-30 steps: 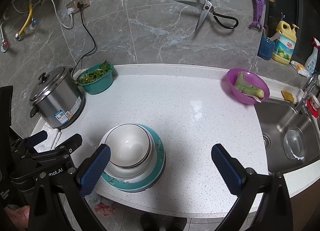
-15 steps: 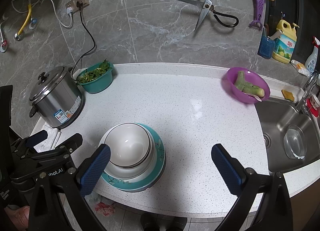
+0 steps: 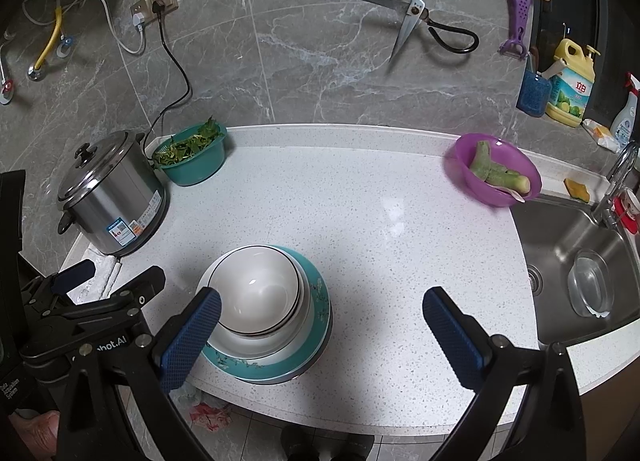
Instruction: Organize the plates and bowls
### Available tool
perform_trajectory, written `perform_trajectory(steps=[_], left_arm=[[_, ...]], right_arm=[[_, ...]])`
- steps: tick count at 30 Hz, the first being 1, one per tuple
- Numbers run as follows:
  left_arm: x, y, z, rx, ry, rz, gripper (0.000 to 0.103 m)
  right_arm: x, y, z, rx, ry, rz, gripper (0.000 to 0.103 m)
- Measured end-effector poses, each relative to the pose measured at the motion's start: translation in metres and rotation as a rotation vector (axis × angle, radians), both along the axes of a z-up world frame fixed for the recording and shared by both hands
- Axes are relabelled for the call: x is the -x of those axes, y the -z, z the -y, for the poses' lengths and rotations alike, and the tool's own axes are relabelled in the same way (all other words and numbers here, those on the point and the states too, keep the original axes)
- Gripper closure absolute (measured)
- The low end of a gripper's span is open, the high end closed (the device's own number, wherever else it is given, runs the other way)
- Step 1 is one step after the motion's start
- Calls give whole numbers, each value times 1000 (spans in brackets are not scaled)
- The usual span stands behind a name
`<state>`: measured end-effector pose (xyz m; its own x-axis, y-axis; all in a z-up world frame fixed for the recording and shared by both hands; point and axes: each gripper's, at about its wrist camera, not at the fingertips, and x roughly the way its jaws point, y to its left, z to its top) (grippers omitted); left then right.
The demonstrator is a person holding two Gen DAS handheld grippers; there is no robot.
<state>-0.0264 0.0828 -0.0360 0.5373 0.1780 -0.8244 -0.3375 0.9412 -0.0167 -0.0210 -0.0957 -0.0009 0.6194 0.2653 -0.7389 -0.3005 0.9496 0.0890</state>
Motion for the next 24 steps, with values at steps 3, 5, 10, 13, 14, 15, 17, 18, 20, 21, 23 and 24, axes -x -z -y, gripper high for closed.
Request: perform_trajectory(steps=[3,5,10,13,14,15,17,18,20,21,23,24], left_arm=[[-1,1,0,1,-1,0,0],[-1,1,0,0,-1,0,0],[-1,0,0,0,-1,0,0],[-1,0,0,2,-1,-1,0],[-1,1,0,1,-1,-1,0],[-2,1,0,0,0,-1,0],[-3,2,0,1,1,-1,0],[-3,2,0,0,-1,-1,0],[-3,2,0,2,0,0,0],[-4,2,0,1,0,0,0],[-5,2,0,0,1,-1,0],[-5,2,0,0,1,-2,0]], right_arm=[[0,0,0,-1,1,-1,0],[-1,2,0,0,1,-1,0],[-2,1,0,0,0,-2,0],[-2,1,0,0,1,-3,0],[-2,1,0,1,1,-2,0],[-3,2,0,1,0,-3,0],[-6,5,1,-1,-1,-7,0],[-6,6,1,0,-1,-7,0],[-7,6,2,-1,-1,-8,0],[-7,6,2,-1,0,-8,0],[-7,6,2,-1,0,-10,0],[-7,6,2,0,1,-10,0]])
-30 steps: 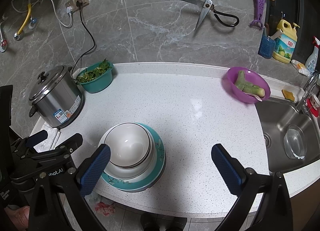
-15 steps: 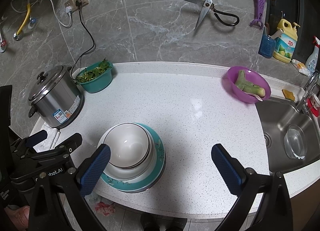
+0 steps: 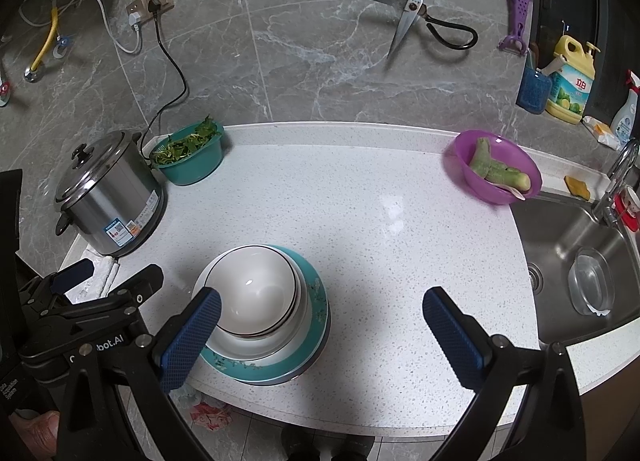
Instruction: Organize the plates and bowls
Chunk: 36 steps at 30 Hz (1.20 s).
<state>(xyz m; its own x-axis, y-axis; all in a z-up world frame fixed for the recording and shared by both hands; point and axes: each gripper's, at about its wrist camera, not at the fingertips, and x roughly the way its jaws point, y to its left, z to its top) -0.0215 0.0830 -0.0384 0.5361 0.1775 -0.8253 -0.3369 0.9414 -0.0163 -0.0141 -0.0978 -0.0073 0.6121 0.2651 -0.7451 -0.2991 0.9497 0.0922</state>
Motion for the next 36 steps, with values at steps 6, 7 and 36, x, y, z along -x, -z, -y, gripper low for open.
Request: perform_trajectory(steps=[6,7,36], left_arm=[[-1,0,1,1,0,0,0],[-1,0,1,0,0,0,0],[-5,6,1,-1,3,-4,0]], right_arm=[[-3,-1,2,2,-1,-5,0],[-3,-1,2,1,0,-5,0],[-5,0,2,2,-5,-9,0]])
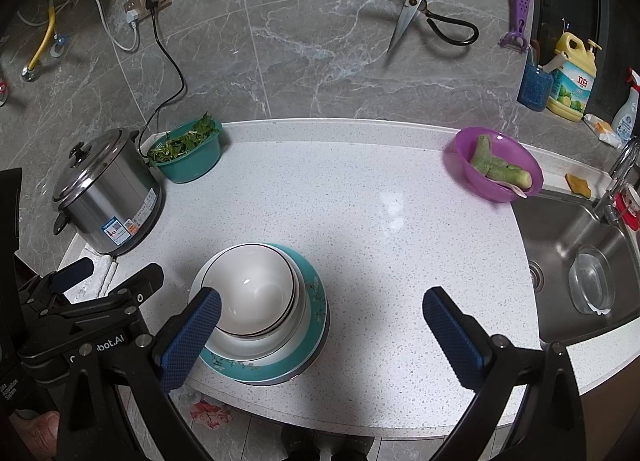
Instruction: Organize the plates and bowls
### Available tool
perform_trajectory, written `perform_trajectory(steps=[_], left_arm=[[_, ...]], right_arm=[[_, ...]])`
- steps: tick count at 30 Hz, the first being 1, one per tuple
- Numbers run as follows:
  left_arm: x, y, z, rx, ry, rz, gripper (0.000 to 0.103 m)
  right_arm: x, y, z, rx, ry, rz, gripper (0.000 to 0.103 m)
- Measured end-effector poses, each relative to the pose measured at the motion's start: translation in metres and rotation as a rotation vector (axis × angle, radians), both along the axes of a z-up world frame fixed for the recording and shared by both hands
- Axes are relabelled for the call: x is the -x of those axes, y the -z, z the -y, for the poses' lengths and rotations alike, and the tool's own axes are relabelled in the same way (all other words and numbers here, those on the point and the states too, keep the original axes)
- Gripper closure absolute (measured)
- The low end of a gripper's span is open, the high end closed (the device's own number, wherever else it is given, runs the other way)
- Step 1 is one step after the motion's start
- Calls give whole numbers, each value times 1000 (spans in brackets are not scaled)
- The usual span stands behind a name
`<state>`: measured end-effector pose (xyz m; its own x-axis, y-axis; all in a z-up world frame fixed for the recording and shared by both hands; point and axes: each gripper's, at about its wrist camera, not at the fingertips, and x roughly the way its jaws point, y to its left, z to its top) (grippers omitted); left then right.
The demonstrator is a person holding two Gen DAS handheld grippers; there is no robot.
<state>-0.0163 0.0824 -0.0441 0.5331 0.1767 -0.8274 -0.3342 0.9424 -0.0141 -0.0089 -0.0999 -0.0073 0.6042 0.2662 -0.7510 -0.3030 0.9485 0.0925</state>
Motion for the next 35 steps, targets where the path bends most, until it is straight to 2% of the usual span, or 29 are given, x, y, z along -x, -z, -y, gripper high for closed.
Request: perform_trajectory(steps=[35], left_arm=[[0,-1,0,-15,-6,13,0]], right_arm=[[-1,5,-3,-3,-4,-9,0]])
